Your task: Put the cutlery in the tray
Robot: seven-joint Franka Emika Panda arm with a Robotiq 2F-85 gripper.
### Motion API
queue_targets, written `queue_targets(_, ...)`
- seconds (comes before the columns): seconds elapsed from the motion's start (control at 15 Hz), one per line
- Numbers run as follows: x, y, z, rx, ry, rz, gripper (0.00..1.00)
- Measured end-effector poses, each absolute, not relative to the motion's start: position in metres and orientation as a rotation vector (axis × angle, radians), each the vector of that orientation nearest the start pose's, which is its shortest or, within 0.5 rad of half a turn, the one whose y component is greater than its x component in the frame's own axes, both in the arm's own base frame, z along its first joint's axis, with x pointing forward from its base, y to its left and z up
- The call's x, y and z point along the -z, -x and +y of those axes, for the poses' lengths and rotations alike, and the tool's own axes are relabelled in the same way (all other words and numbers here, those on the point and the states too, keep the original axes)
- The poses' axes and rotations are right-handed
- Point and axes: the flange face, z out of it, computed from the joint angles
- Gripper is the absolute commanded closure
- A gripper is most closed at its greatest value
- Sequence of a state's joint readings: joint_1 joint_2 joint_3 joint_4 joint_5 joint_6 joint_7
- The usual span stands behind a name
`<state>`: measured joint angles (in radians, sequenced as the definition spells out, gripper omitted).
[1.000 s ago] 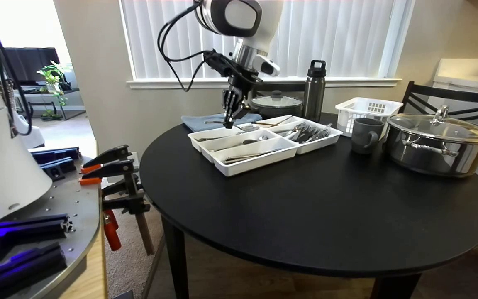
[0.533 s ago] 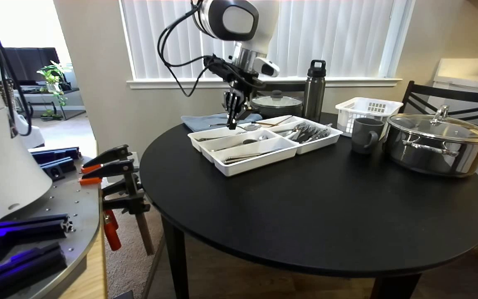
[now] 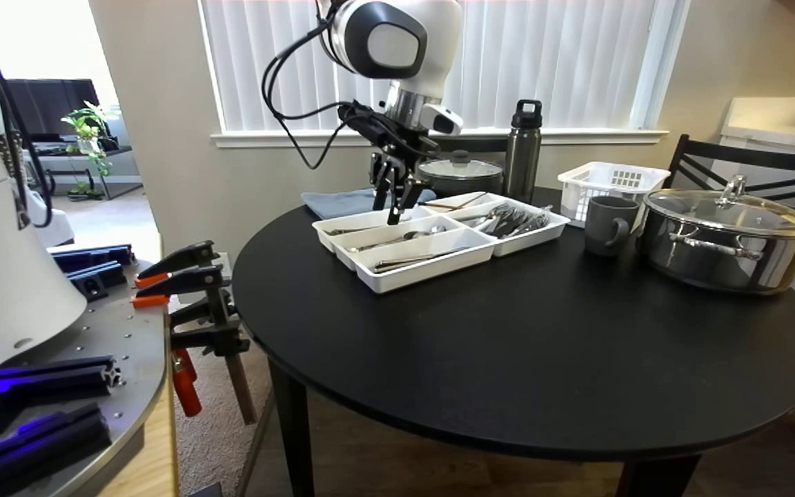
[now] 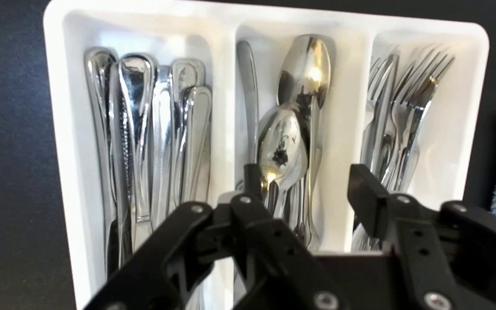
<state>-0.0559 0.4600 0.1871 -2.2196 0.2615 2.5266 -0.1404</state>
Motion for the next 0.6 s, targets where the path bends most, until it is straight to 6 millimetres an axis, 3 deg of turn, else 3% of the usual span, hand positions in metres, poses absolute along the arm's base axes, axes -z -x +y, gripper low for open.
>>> queue_targets(0.13,-0.1580,-0.5272,0.0709,-0.211,2.916,-0.047,0.02)
queue_targets(0.2,-0.1587,-0.5282,0.0707,-0.201,2.917,-0.045,0.01)
queue_targets(0.27,-0.1599,-0.5295,0.0702,-0.189,2.919,-0.044,0.12)
queue_targets(0.4,-0.1627,-0.5317,0.0691,-0.167,2.922,-0.041,0.01)
queue_targets(0.6,-0.1644,-0.5323,0.0686,-0.161,2.922,-0.040,0.00)
